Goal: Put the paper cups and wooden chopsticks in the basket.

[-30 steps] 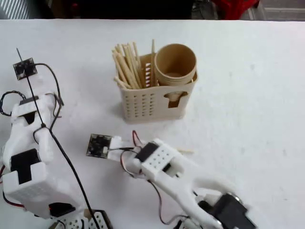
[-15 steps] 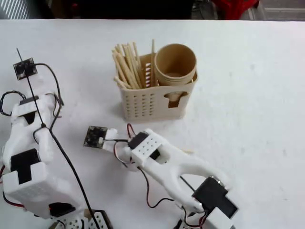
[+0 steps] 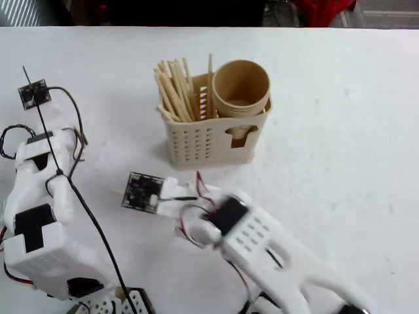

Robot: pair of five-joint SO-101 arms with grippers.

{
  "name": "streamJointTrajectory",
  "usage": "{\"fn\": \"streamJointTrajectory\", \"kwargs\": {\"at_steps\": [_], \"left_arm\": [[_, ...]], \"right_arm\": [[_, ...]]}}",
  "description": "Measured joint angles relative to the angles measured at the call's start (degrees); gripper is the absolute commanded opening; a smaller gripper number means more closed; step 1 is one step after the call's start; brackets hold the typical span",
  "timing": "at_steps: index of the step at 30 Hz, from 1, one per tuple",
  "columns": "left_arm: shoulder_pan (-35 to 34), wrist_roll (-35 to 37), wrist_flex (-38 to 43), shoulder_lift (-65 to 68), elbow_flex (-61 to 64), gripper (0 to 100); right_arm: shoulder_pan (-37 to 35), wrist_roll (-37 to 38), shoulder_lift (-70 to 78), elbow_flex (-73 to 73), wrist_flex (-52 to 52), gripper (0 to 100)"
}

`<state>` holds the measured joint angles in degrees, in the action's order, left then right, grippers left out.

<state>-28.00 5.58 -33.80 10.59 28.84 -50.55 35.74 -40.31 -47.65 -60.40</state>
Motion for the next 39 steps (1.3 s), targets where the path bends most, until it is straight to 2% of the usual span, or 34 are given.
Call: {"fn": "streamJointTrajectory", "kwargs": {"at_steps": [4, 9, 13, 17, 21, 26, 34, 39], "left_arm": [[0.0, 0.0, 0.0, 0.0, 0.0, 16], [0.0, 0.0, 0.0, 0.0, 0.0, 16], [0.0, 0.0, 0.0, 0.0, 0.0, 16], [0.0, 0.0, 0.0, 0.0, 0.0, 16], [0.0, 0.0, 0.0, 0.0, 0.0, 16], [0.0, 0.0, 0.0, 0.0, 0.0, 16], [0.0, 0.0, 0.0, 0.0, 0.0, 16], [0.0, 0.0, 0.0, 0.0, 0.0, 16]], "right_arm": [[1.14, -0.35, -11.34, 5.63, -3.78, 1.5], [9.14, -7.21, -11.16, 20.4, -2.64, 1.6], [13.01, -14.77, -4.31, 29.89, 7.65, 1.8], [15.82, -22.59, 3.96, 33.32, 22.07, 1.8], [17.93, -27.69, 11.43, 33.41, 33.67, 1.8], [20.4, -30.42, 18.46, 33.32, 36.75, 1.7], [21.1, -30.59, 15.91, 18.11, 46.51, 1.7], [21.1, -28.22, 11.96, 12.04, 47.47, 4.9]]}}
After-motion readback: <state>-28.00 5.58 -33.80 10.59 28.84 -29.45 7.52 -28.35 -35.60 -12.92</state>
